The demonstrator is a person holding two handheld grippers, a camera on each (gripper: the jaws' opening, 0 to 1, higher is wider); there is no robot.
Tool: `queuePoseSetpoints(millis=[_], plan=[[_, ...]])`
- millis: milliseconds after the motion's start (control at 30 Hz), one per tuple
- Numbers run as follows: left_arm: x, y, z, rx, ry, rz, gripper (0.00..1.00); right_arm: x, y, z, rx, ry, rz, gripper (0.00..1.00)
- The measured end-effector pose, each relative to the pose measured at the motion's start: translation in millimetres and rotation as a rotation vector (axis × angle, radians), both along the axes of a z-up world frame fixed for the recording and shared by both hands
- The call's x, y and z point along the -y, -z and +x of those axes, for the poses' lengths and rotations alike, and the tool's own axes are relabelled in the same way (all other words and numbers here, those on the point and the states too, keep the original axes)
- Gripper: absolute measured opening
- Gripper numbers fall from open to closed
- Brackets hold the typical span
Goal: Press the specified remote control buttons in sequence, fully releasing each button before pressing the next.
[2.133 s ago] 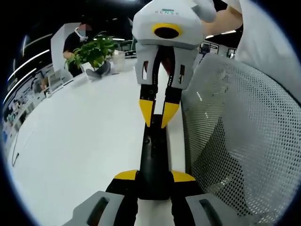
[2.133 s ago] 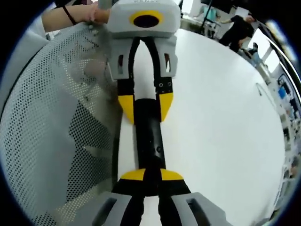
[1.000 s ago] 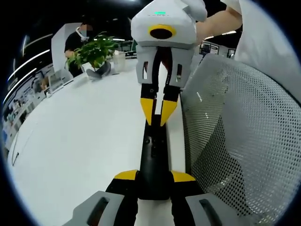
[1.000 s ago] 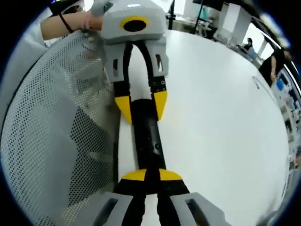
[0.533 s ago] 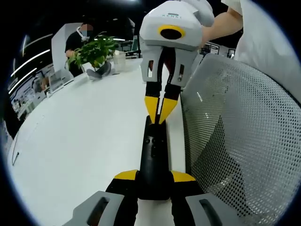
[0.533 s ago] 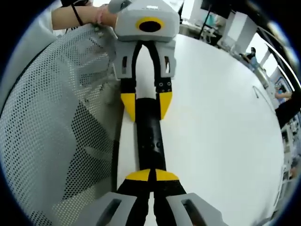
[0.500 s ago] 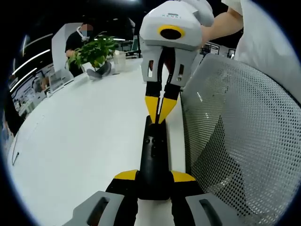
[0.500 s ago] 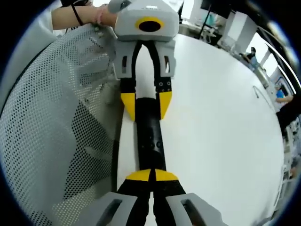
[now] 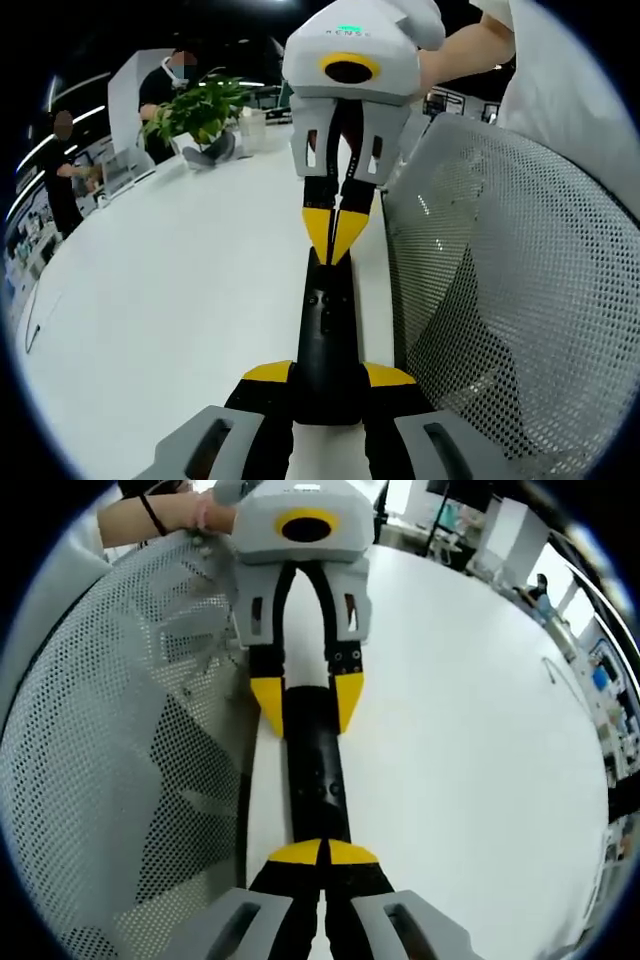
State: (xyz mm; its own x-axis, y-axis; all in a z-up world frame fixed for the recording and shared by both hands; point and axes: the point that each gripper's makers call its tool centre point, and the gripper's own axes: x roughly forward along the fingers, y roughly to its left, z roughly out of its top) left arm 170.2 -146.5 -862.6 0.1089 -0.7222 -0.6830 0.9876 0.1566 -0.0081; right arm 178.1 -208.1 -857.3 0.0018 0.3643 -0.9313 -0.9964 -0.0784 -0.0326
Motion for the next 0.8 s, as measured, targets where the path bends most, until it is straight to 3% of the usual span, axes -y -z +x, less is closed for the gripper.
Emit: queuePoseSetpoints(millis=[267, 433, 567, 800], plan=[[0, -0.1, -0.5, -0.001, 0.001, -0.001, 0.24, 1, -0.2, 0, 0.035, -0.030, 0.009, 0.00], [-1, -0.1, -0.6, -0.002, -0.002, -0.006, 0.24, -2, -1.9, 1, 0.026, 0.072, 0.126, 0.00], [-1, -0.4, -0.6, -0.005, -0.011, -0.006, 0.24, -2, -3.3, 1, -0.024, 0.187, 0.187, 0.00], [-1, -0.2, -0.6, -0.004, -0.009, -0.007, 0.24, -9, -3.3, -1, 0.012, 0.118, 0.174, 0.00]])
